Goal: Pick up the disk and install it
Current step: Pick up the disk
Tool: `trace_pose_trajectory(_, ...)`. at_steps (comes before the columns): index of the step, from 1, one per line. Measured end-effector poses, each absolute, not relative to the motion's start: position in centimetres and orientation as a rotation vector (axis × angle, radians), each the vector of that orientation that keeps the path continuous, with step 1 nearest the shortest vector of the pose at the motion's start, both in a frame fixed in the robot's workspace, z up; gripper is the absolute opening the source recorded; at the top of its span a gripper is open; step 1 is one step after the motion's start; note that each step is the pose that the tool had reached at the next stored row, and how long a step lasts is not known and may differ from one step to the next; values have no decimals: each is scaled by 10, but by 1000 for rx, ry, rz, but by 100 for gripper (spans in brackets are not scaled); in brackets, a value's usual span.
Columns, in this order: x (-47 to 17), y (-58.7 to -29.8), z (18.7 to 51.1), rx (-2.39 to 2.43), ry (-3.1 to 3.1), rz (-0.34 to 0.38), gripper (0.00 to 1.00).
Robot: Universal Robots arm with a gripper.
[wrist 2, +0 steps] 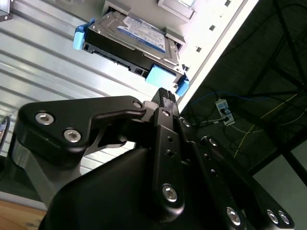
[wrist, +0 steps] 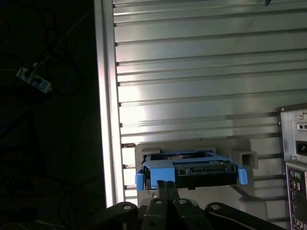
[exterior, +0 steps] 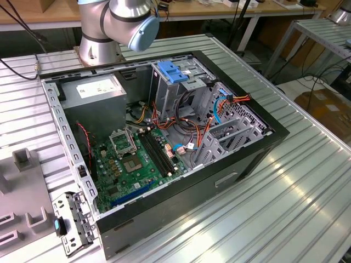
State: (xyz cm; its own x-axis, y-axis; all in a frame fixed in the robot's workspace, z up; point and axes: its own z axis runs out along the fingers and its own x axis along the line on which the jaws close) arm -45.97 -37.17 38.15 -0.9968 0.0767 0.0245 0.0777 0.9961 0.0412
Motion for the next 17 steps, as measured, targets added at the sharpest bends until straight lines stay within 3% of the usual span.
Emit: trace_pose_trajectory(17, -460, -372, 381, 245, -3104, -61, 11)
